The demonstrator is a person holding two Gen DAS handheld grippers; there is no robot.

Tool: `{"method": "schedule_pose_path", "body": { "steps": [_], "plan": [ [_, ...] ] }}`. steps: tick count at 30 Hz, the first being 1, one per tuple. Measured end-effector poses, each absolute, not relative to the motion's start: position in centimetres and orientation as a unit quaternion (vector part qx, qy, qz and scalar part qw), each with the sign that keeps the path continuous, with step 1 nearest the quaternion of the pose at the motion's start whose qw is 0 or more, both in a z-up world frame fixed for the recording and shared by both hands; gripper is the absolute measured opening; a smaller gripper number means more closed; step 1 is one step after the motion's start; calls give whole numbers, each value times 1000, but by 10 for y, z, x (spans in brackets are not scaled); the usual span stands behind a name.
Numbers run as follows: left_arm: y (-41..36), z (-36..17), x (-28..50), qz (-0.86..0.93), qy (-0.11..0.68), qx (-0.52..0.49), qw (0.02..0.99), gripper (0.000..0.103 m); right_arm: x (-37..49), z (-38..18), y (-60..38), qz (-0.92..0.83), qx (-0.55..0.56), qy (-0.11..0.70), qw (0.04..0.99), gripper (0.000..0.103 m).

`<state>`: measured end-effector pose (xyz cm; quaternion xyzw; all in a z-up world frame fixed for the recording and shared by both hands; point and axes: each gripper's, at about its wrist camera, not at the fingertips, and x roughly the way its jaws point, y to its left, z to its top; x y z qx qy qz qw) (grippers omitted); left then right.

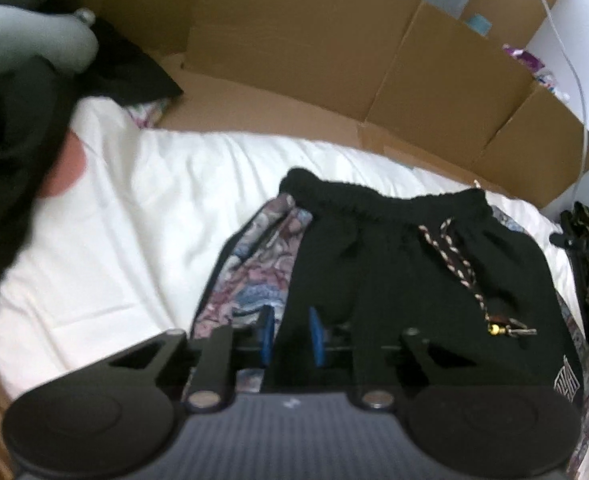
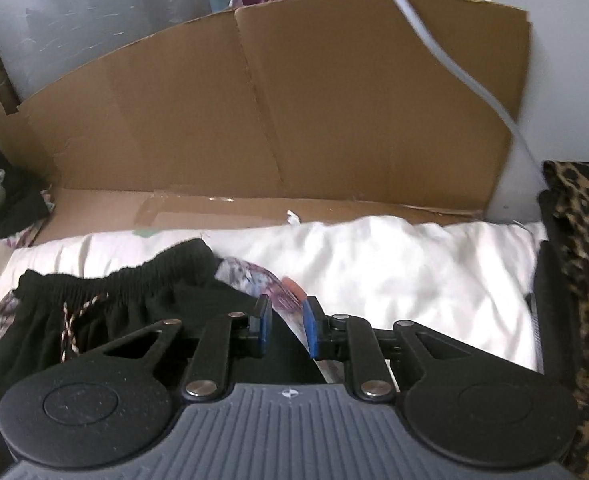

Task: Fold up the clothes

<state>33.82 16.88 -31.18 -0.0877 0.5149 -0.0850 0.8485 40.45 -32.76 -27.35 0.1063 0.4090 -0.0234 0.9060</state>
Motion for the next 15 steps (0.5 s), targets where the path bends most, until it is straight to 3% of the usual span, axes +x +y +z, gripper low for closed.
{"method": "schedule_pose_path", "body": {
  "steps": [9, 15],
  "plan": [
    [166, -347, 347, -61, 535, -81, 839, 19, 421, -322, -319, -36, 132, 445, 885, 19],
    [162, -341, 346, -55, 536, -72, 840, 19, 418, -328, -308, -25, 118, 448, 886, 19]
  ]
}}
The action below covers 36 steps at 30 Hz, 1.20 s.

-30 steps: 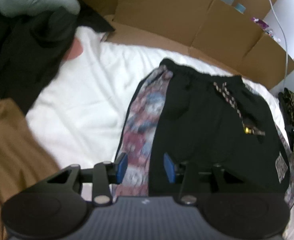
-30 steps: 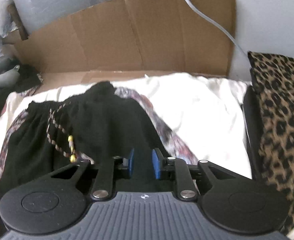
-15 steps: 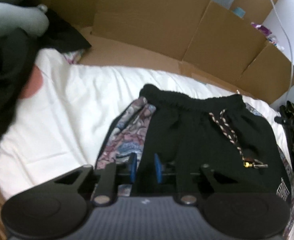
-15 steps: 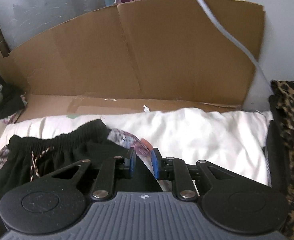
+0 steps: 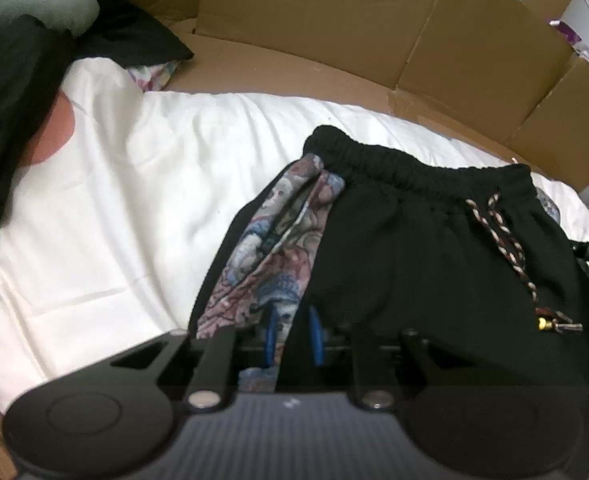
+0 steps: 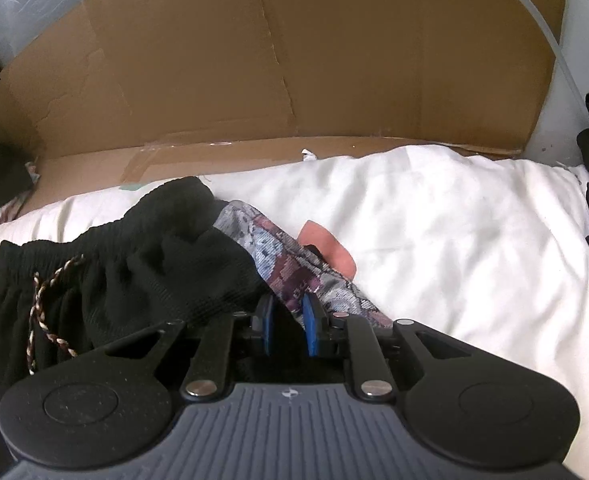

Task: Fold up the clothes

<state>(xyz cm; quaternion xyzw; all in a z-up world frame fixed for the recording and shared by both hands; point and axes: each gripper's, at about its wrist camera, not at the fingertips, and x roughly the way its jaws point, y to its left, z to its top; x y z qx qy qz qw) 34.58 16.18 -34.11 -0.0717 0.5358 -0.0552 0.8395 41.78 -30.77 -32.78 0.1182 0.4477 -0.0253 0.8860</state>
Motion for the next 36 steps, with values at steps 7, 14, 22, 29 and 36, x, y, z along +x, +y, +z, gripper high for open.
{"method": "schedule_pose_path", "body": {
  "steps": [7, 14, 22, 29, 36],
  "plan": [
    [161, -323, 336, -65, 522, -73, 847, 19, 397, -299, -327, -18, 111, 432, 895, 19],
    [155, -335, 325, -67, 542, -66, 835, 20, 367, -314, -335, -27, 97, 461, 882, 19],
    [156, -337, 317, -64, 545, -63, 833, 20, 353, -317, -325, -25, 64, 478, 876, 21],
    [143, -324, 323, -86, 527, -76, 842, 20, 364, -303, -310, 0, 80, 445, 892, 21],
    [100, -330, 333, -126, 524, -88, 838, 20, 383, -333, -293, 0, 90, 474, 876, 20]
  ]
}}
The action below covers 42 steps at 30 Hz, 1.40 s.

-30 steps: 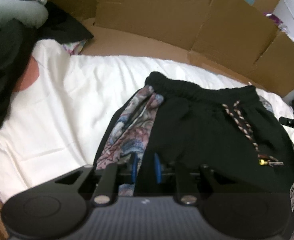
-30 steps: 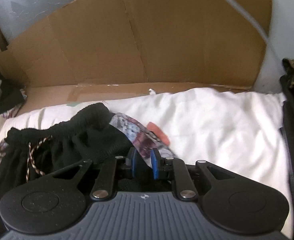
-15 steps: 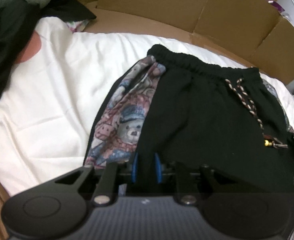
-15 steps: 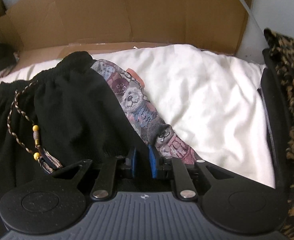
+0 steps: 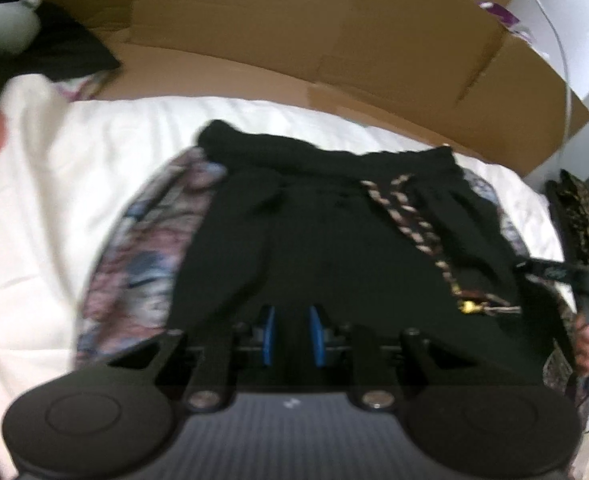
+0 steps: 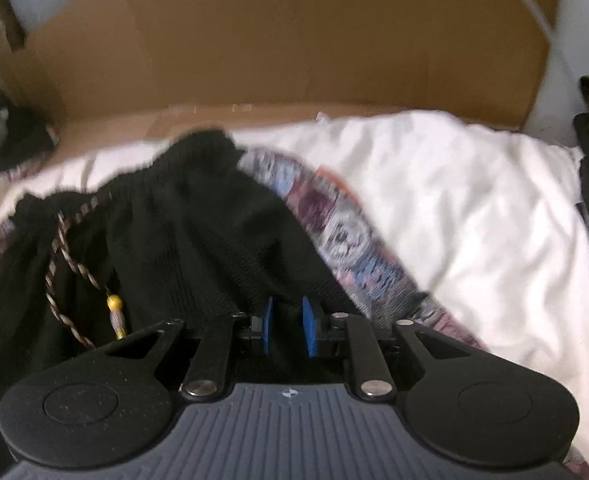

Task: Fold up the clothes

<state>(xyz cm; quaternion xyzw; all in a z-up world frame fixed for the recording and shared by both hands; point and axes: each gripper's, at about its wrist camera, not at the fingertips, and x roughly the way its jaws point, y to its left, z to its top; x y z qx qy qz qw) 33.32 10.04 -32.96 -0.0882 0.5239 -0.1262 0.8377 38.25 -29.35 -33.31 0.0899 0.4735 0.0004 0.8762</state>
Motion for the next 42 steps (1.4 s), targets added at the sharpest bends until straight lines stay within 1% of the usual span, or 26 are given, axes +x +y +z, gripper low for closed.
{"method": "schedule_pose_path", "body": {
  "steps": [4, 6, 8, 10, 13, 15, 18, 20, 23, 24, 27, 30, 33, 39, 42],
  "plan": [
    [78, -326, 337, -145, 516, -91, 839, 20, 379, -336, -286, 4, 55, 468, 882, 22],
    [69, -325, 339, -155, 516, -94, 837, 23, 381, -336, -286, 2, 55, 472, 880, 23],
    [58, -322, 339, -167, 515, -97, 835, 28, 382, -336, -285, -2, 53, 475, 878, 23],
    [45, -322, 339, -180, 520, -96, 830, 41, 381, -335, -282, -4, 42, 474, 880, 23],
    [30, -328, 337, -193, 529, -94, 821, 43, 381, -335, -280, -8, 37, 473, 880, 23],
    [22, -335, 335, -196, 538, -88, 815, 43, 381, -334, -281, -9, 39, 475, 879, 23],
    [15, -350, 332, -179, 555, -55, 811, 43, 382, -332, -283, -9, 45, 479, 876, 27],
    [16, -364, 330, -166, 563, -32, 809, 37, 382, -330, -285, -10, 48, 482, 875, 29],
    [22, -366, 326, -174, 551, -22, 816, 30, 379, -324, -287, -13, 45, 478, 877, 30],
    [23, -366, 327, -172, 552, -20, 816, 24, 377, -321, -287, -8, 49, 473, 880, 30],
    [28, -365, 329, -160, 559, -24, 813, 18, 372, -312, -289, 6, 60, 457, 888, 30],
    [34, -357, 329, -147, 559, -33, 815, 19, 368, -305, -287, 34, 73, 450, 889, 30],
    [40, -350, 325, -145, 552, -41, 820, 25, 364, -304, -280, 60, 75, 452, 887, 30],
    [46, -363, 323, -142, 558, -27, 817, 25, 354, -324, -269, 82, 47, 486, 869, 30],
    [52, -363, 321, -142, 556, -36, 818, 24, 342, -331, -271, 86, 33, 485, 870, 30]
  ]
}}
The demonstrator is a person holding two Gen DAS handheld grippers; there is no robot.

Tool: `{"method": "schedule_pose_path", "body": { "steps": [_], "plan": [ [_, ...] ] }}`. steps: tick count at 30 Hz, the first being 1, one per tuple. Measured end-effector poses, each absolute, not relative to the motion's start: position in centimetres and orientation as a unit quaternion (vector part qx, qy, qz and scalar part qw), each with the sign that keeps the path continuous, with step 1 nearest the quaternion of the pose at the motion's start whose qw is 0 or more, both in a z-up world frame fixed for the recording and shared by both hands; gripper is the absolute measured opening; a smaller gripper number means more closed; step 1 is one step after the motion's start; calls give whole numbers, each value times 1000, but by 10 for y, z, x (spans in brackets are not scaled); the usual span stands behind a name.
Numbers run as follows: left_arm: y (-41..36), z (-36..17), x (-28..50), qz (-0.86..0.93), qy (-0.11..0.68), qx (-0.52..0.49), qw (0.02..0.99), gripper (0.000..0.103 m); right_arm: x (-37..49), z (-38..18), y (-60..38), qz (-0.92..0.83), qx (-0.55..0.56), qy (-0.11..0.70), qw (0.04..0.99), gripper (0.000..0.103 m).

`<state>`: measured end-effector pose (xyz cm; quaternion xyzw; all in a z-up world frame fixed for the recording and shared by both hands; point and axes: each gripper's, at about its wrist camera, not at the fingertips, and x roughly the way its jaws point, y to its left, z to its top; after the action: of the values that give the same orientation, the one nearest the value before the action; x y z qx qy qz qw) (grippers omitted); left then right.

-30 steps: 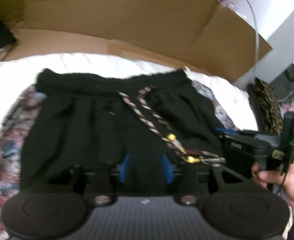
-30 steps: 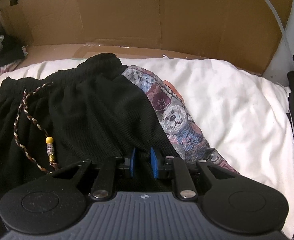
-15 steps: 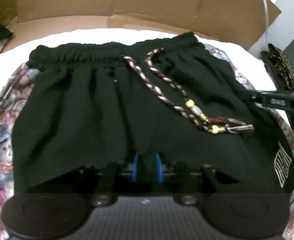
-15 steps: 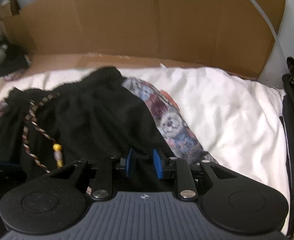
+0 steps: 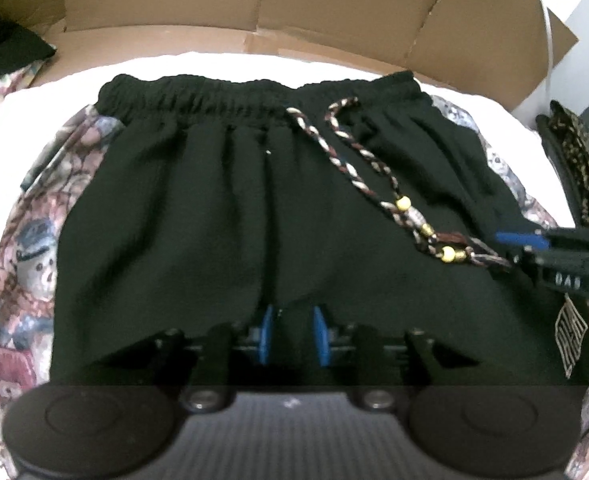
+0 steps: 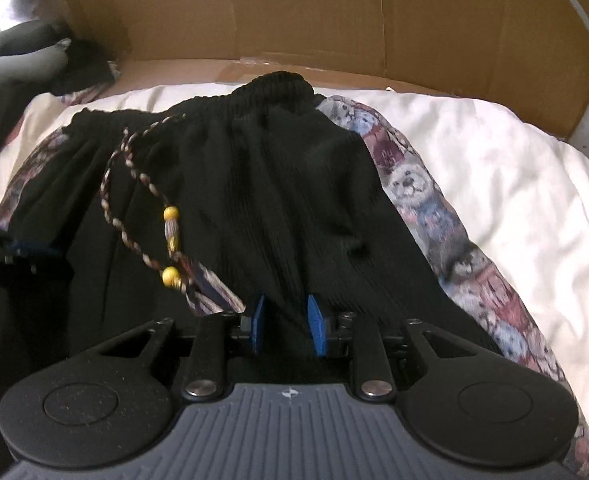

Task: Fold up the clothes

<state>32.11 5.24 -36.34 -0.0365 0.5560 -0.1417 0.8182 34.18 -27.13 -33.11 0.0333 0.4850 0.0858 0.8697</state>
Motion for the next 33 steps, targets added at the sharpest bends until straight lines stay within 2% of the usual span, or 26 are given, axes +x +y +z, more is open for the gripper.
{"method": "schedule_pose_path", "body": {
  "steps": [8, 14, 15, 17, 22, 33],
  "plan": [
    [59, -357, 301, -132, 554, -25, 821, 25, 314, -329, -283, 82, 16, 500, 862, 31],
    [72, -357, 274, -118, 561, -21, 819, 31, 286, -329, -288, 81, 3, 514, 854, 32],
    [75, -358, 269, -115, 561, -21, 819, 35, 283, -328, -290, 77, 9, 517, 853, 32],
    [80, -358, 260, -109, 561, -22, 820, 36, 275, -328, -292, 70, 17, 522, 850, 34],
    [90, -359, 238, -99, 565, -16, 819, 40, 256, -326, -290, 77, -10, 536, 841, 45],
    [106, -333, 227, -84, 560, 5, 824, 41, 244, -300, -303, 46, 19, 561, 826, 48]
  ]
}}
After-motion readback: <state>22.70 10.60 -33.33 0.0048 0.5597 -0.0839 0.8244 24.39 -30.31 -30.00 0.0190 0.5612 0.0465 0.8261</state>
